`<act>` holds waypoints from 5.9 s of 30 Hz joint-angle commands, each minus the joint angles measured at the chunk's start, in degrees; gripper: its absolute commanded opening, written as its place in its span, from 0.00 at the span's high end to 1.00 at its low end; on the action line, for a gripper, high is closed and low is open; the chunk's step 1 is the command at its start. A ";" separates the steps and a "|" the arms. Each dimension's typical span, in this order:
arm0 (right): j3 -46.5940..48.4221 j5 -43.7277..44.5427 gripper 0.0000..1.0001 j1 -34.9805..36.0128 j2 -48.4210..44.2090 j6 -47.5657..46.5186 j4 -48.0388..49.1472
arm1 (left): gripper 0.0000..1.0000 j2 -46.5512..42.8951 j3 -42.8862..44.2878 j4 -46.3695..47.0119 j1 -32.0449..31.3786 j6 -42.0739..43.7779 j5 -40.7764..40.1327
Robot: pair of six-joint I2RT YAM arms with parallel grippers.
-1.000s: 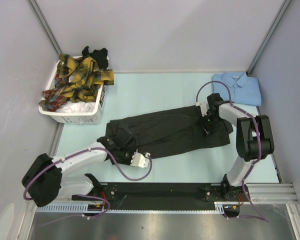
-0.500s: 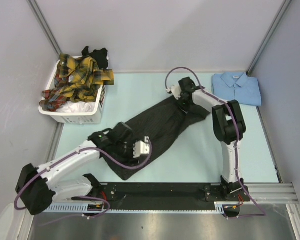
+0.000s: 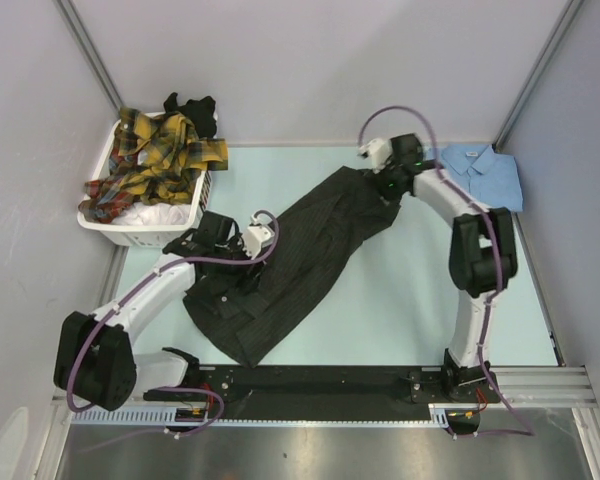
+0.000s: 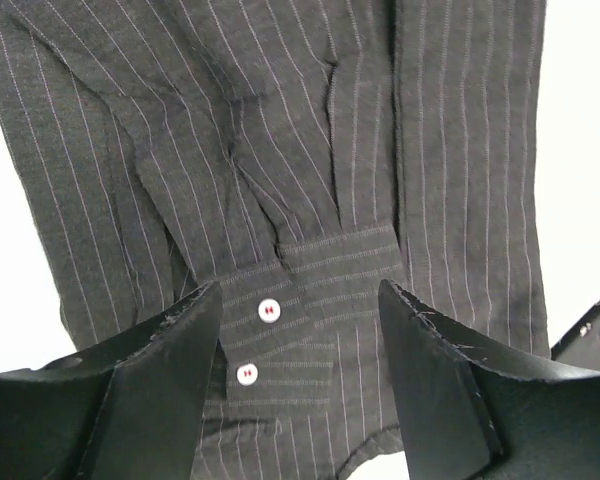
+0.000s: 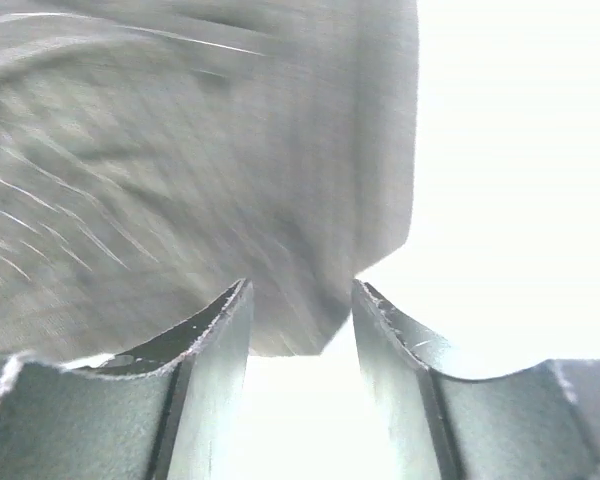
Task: Fold and stack the long sleeve shirts
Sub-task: Fold the shirt
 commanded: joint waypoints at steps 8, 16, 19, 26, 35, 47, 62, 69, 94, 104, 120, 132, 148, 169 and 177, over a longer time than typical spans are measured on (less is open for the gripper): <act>-3.12 -19.97 0.44 -9.61 -5.54 27.63 -10.94 | 0.27 5.37 3.71 4.70 2.80 -4.64 1.35; -1.55 -23.50 0.44 -13.74 2.55 34.84 -5.84 | 0.32 4.14 1.25 -5.30 -5.87 9.50 5.92; -0.84 -24.03 0.45 -14.80 4.49 34.50 -5.14 | 0.34 2.74 -3.05 -5.94 -12.72 14.61 2.77; 6.00 -25.43 0.55 -16.90 9.76 32.74 -5.84 | 0.38 8.18 -8.07 -4.88 -23.38 16.46 -1.55; 10.58 -29.82 0.50 -20.69 11.97 32.56 -8.56 | 0.48 9.42 -9.83 -4.79 -33.23 18.92 -5.06; 6.27 -37.13 0.39 -19.73 10.99 42.23 -5.40 | 0.47 8.89 -7.45 -7.78 -34.55 21.65 -4.80; 10.15 -31.86 1.00 -22.63 15.92 33.27 -13.05 | 0.73 6.25 -6.76 -9.72 -35.43 21.65 -1.73; 18.31 -28.96 0.92 -21.22 20.39 30.73 -13.84 | 0.47 4.32 2.11 -7.44 -18.50 7.27 9.43; 45.31 -8.56 0.68 -12.25 35.26 30.89 4.45 | 0.59 18.99 6.25 -0.22 4.65 -10.78 -4.44; 32.32 -18.92 0.44 -17.16 21.29 37.63 -2.48 | 0.73 25.92 8.28 -1.72 4.38 -12.36 1.16; -28.33 -39.76 0.41 -7.79 -8.24 58.21 8.04 | 0.61 18.93 6.18 0.91 3.93 -16.40 5.47; -41.71 -37.48 0.57 -0.48 -5.89 63.41 17.97 | 0.38 3.71 4.76 8.47 10.97 -16.41 9.88; -38.99 -33.53 0.73 1.72 -2.63 63.67 18.86 | 0.35 -7.98 -0.33 11.38 11.15 -16.14 8.56; -23.43 -21.74 0.68 -12.87 -6.83 28.26 -19.20 | 0.01 -17.74 -4.56 9.08 -2.47 10.92 6.95; -21.23 -27.10 0.23 -15.15 -23.79 12.39 -17.54 | 0.00 -16.27 0.80 12.80 -2.56 13.37 20.06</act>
